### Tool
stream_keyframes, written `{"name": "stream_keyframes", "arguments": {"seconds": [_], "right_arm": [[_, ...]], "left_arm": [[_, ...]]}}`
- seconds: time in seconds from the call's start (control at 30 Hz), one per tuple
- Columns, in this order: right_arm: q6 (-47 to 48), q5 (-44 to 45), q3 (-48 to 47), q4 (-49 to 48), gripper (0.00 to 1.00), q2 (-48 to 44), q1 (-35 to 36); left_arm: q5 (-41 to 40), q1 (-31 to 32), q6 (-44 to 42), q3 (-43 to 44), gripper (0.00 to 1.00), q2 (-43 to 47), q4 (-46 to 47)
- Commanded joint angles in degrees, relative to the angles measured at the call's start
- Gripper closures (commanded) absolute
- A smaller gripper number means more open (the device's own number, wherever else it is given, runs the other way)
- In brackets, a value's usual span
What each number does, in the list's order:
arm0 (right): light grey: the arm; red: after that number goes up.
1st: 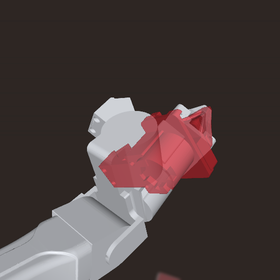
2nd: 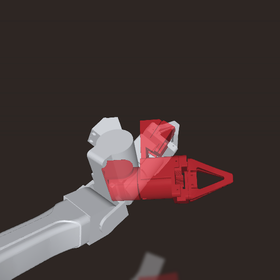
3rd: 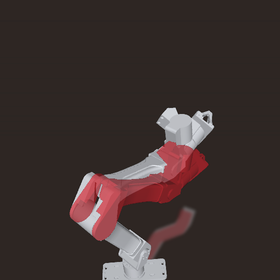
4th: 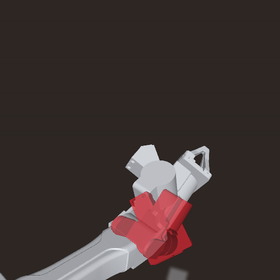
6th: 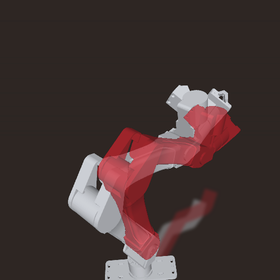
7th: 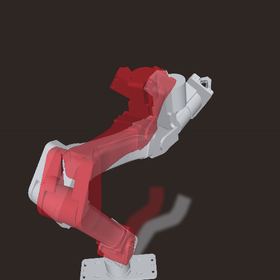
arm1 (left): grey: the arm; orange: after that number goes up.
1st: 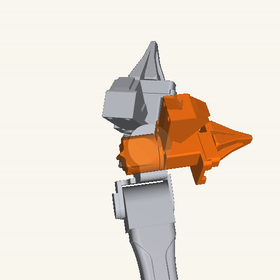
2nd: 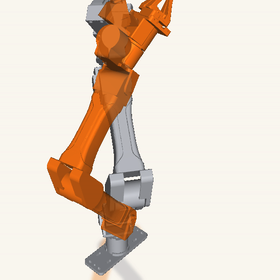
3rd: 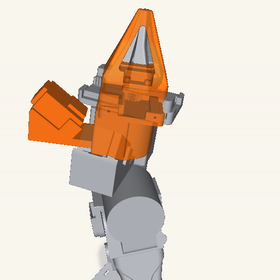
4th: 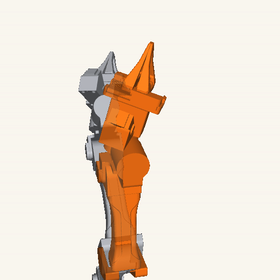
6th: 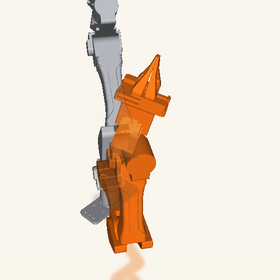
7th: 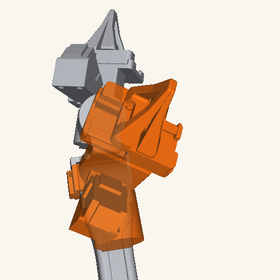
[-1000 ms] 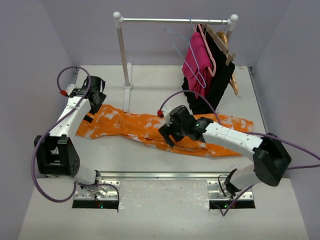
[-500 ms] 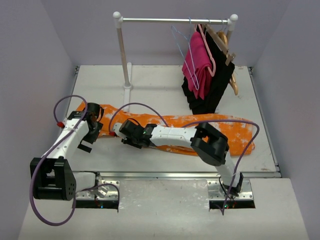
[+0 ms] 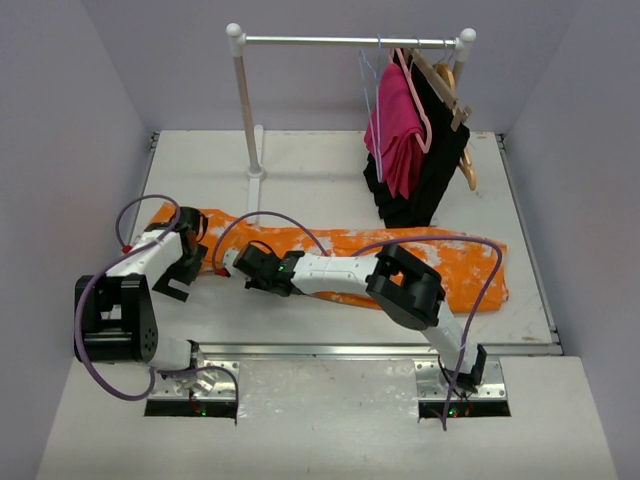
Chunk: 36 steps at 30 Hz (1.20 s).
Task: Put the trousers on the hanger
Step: Fold the trousers at the center of the board.
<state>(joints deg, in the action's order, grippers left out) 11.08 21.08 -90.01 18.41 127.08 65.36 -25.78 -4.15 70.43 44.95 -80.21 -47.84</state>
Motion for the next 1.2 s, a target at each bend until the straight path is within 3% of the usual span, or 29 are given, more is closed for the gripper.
{"name": "stream_keyframes", "arguments": {"seconds": [0.0, 0.13, 0.37, 0.5, 0.57, 0.63, 0.67, 0.77, 0.9, 1.0, 1.07, 1.17], "right_arm": [[-4.2, -9.8, 4.4, -1.7, 1.0, -13.2, -0.6], [-6.5, -18.1, 2.1, 3.3, 1.0, -17.0, -1.9], [-7.3, -19.6, 1.2, 5.2, 1.0, -14.2, -2.9], [-6.0, -23.1, 3.5, 5.5, 1.0, -16.5, -3.3], [-4.1, -27.1, 5.2, 7.5, 0.83, -17.6, -3.4], [-2.7, -30.9, 5.6, 11.8, 0.72, -17.7, -3.2], [-2.4, -32.2, 5.7, 11.8, 0.72, -17.7, -3.2], [-2.6, -33.6, 9.5, 12.1, 0.53, -19.6, -3.4], [-8.1, -33.6, 14.5, 8.0, 0.48, -25.8, -5.5], [-16.0, -34.3, 18.2, 3.3, 0.52, -29.9, -11.2], [-23.2, -31.8, 21.3, 0.4, 0.7, -31.3, -14.3], [-24.3, -33.3, 20.8, -0.6, 0.87, -29.2, -15.0]], "left_arm": [[-3.6, -0.9, 1.6, 0.5, 0.0, 0.3, -0.1], [-4.0, -0.9, 2.1, 0.6, 0.0, -1.9, 0.7], [-3.5, -0.9, 3.0, 1.6, 0.13, -10.5, 3.8], [-5.0, -0.9, 4.3, 3.5, 0.12, -16.4, 2.0], [-6.1, -0.9, 5.5, 4.7, 0.12, -17.8, -0.6], [-7.6, -0.9, 6.6, 5.5, 0.11, -16.9, -2.9], [-7.6, -0.9, 6.9, 5.7, 0.11, -16.9, -3.6], [-10.7, -0.8, 8.7, 6.5, 0.11, -10.8, -6.9], [-15.9, -0.9, 13.8, 9.5, 0.11, -6.2, -14.9], [-18.5, -1.1, 17.1, 12.4, 0.11, -5.5, -20.2], [-17.4, -1.0, 14.5, 13.2, 0.11, -4.6, -17.6], [-11.6, -0.4, 6.5, 11.1, 0.12, -2.3, -10.6]]}}
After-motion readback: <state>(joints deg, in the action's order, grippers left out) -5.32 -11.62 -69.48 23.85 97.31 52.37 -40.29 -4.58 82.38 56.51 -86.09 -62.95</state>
